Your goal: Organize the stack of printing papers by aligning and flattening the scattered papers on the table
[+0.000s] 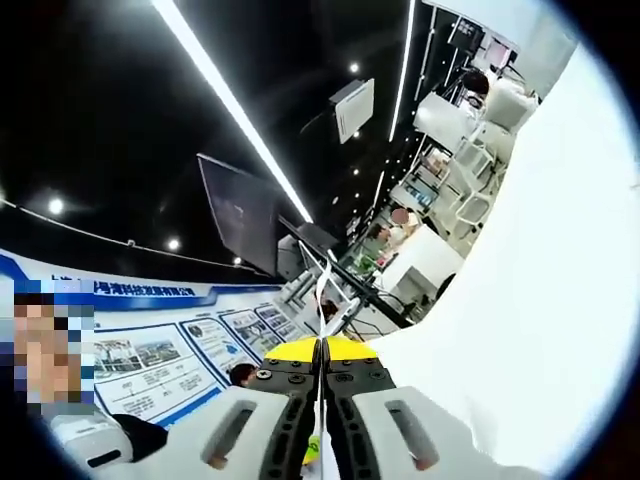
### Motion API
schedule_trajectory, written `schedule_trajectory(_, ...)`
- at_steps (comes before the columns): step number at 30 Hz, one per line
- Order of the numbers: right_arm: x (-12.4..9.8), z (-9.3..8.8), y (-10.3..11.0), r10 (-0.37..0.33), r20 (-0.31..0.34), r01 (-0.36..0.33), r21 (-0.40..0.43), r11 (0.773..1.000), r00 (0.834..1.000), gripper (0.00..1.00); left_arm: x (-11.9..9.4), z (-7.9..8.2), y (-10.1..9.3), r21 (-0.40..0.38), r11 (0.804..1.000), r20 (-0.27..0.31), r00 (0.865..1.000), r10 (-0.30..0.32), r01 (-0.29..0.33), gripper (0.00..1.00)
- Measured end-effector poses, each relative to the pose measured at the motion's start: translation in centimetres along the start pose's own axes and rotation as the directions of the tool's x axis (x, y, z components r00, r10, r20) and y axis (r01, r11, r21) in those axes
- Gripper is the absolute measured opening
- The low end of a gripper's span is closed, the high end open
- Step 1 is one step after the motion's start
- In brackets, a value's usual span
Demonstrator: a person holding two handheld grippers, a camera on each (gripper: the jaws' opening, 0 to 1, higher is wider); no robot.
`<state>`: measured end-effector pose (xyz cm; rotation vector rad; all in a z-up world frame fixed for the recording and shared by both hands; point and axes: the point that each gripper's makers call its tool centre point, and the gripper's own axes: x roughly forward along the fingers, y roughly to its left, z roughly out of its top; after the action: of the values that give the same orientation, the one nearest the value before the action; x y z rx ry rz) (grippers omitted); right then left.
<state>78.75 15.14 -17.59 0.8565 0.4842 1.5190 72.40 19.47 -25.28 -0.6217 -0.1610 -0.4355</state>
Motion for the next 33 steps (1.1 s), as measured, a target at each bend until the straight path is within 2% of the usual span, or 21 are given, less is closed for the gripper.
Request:
schedule_trajectory(10,0.4,0.2,-0.6,0.003,-0.006,-0.003,0.008,1.000,1.000,0.00,0.0,-0.1,0.1,0.000,1.000,-0.002,1.000,-0.002,0.002,0.21)
schedule_trajectory(33,1.2,-1.9,-0.6,0.001,-0.033,0.000,0.024,1.000,0.999,0.00,0.1,-0.1,-0.1,-0.009,1.000,0.000,1.000,-0.008,0.008,0.22)
